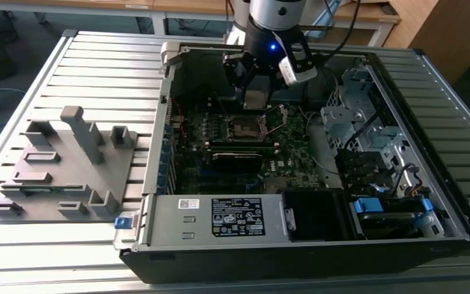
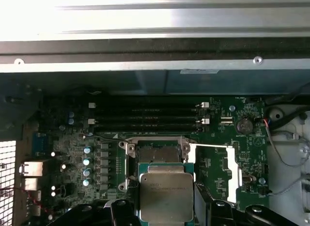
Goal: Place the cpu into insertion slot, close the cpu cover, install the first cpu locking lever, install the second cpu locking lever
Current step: 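Place the cpu into insertion slot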
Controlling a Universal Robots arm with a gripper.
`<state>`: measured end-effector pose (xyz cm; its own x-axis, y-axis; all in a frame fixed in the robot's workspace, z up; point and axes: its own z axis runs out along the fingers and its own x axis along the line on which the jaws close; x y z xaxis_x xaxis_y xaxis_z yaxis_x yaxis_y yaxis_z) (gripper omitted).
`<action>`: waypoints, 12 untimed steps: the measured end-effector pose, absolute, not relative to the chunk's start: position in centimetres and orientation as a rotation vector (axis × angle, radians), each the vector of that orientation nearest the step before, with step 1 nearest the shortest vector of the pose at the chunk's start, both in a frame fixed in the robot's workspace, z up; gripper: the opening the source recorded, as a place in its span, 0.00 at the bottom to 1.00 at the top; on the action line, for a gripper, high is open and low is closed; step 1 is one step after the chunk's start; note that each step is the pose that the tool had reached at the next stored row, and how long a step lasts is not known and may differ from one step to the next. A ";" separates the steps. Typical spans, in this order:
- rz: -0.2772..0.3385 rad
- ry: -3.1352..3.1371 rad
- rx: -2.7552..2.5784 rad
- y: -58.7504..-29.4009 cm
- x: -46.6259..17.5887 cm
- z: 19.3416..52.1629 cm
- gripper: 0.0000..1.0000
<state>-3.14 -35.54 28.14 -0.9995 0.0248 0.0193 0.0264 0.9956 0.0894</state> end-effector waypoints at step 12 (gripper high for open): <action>-0.140 -3.120 -0.040 -35.5 -3.1 27.0 0.54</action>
